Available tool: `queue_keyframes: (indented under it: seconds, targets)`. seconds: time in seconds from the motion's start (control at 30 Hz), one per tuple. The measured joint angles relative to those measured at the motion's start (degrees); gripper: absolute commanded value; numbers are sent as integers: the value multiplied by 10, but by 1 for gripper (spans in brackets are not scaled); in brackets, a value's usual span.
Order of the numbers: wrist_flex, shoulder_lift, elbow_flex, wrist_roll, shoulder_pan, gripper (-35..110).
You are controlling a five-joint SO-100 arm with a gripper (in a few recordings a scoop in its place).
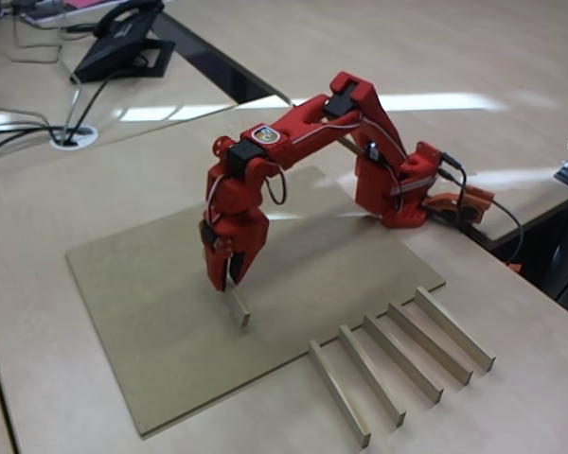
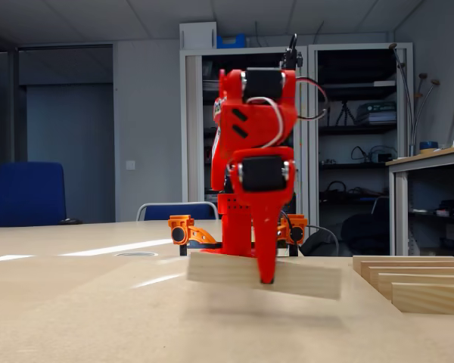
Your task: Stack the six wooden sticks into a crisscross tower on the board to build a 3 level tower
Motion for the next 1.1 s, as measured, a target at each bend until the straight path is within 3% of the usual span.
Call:
queue_keyframes:
  seconds: [0.37, 1.1]
  targets:
    - [42, -46, -58, -46, 68, 0]
    - [48, -81, -71, -47, 53, 5]
